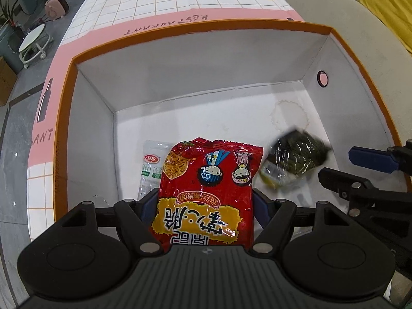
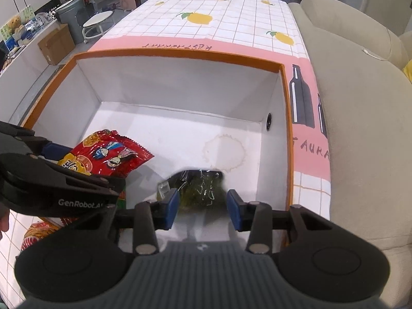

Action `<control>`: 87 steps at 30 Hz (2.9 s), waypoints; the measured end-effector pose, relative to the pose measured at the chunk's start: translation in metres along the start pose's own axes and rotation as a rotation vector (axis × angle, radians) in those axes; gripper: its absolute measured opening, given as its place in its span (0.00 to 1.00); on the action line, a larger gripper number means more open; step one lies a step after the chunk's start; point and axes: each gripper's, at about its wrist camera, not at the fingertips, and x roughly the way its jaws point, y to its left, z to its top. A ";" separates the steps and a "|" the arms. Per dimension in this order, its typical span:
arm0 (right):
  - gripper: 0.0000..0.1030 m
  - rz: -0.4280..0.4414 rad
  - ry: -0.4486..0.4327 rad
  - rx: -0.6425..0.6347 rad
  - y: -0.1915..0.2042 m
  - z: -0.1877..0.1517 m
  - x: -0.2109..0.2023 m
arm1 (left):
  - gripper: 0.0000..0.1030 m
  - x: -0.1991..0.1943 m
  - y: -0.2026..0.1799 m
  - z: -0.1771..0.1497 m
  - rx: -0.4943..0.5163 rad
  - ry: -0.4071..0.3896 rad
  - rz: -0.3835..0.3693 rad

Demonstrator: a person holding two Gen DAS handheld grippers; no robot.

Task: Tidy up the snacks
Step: 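Lift both packs over the orange box and release them inside, then withdraw both tools from the box toward the remaining snacks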

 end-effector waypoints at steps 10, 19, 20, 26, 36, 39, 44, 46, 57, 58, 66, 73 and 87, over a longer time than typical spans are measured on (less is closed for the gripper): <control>0.53 -0.025 -0.028 -0.036 0.007 0.000 -0.010 | 1.00 -0.009 0.006 -0.008 -0.002 -0.005 0.011; 0.63 -0.059 -0.099 0.017 0.000 -0.008 -0.036 | 1.00 -0.037 0.016 -0.017 -0.065 -0.092 -0.038; 0.63 -0.062 -0.112 0.029 -0.002 -0.010 -0.040 | 1.00 -0.041 0.017 -0.018 -0.075 -0.104 -0.042; 0.66 -0.053 -0.202 0.120 -0.011 -0.029 -0.066 | 1.00 -0.061 0.020 -0.029 -0.118 -0.165 -0.084; 0.67 -0.036 -0.322 0.261 -0.021 -0.074 -0.111 | 1.00 -0.101 0.031 -0.068 -0.205 -0.369 -0.177; 0.67 -0.038 -0.336 0.280 -0.019 -0.090 -0.118 | 1.00 -0.112 0.022 -0.081 -0.143 -0.424 -0.121; 0.67 -0.049 -0.352 0.282 -0.014 -0.116 -0.127 | 1.00 -0.127 0.015 -0.107 -0.111 -0.513 -0.102; 0.67 -0.052 -0.364 0.276 -0.012 -0.127 -0.130 | 1.00 -0.133 0.014 -0.118 -0.119 -0.548 -0.126; 0.74 -0.012 -0.421 0.203 0.010 -0.176 -0.142 | 1.00 -0.146 0.003 -0.179 -0.144 -0.620 -0.064; 0.75 -0.008 -0.423 0.189 0.012 -0.181 -0.142 | 1.00 -0.146 0.001 -0.183 -0.129 -0.625 -0.054; 0.84 0.011 -0.351 0.128 0.022 -0.201 -0.121 | 1.00 -0.121 0.002 -0.209 -0.096 -0.539 -0.044; 0.74 0.014 -0.287 0.069 0.034 -0.211 -0.095 | 0.98 -0.091 0.007 -0.216 -0.096 -0.427 -0.069; 0.68 0.021 -0.255 0.079 0.035 -0.198 -0.068 | 0.98 -0.072 0.016 -0.207 -0.021 -0.442 0.074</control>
